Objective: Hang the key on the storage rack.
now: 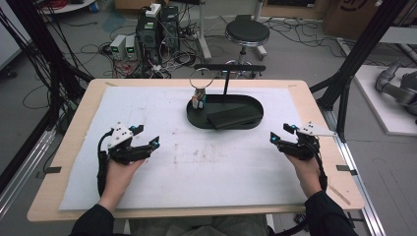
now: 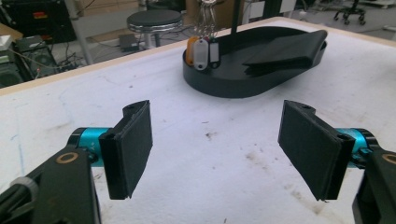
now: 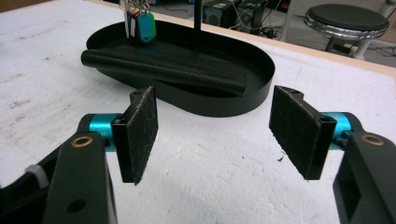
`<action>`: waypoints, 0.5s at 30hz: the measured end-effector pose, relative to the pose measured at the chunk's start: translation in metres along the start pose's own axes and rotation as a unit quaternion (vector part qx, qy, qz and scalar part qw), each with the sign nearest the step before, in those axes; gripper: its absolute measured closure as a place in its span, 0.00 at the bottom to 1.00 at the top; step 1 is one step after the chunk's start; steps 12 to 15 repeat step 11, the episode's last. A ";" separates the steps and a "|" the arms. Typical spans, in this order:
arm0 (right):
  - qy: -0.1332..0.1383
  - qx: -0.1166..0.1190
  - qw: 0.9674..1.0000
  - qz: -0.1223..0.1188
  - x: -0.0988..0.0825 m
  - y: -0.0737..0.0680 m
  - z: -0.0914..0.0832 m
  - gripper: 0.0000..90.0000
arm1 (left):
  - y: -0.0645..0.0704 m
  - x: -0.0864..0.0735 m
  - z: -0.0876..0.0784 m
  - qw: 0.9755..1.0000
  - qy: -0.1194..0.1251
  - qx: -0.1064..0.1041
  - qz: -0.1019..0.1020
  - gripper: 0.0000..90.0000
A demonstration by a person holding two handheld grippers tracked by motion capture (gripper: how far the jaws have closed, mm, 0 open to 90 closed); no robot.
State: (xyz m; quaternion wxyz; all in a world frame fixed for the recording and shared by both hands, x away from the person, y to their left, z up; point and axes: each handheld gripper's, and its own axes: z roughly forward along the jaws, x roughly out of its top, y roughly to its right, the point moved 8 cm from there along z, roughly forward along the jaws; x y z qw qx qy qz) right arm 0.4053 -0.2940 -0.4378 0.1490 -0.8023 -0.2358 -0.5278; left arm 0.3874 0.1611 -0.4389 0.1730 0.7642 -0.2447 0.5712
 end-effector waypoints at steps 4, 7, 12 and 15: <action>-0.002 0.001 1.000 0.001 0.000 0.000 0.001 0.36 | -0.001 -0.002 0.001 1.000 -0.004 0.003 -0.002 0.27; -0.002 -0.001 1.000 -0.001 -0.001 0.001 0.002 0.35 | 0.000 -0.003 0.002 1.000 -0.008 0.001 -0.001 0.27; -0.002 -0.001 1.000 -0.001 -0.001 0.002 0.004 0.35 | -0.001 -0.004 0.002 1.000 -0.010 0.003 0.002 0.27; -0.002 -0.001 1.000 -0.001 -0.001 0.002 0.004 0.35 | -0.001 -0.004 0.002 1.000 -0.010 0.003 0.002 0.27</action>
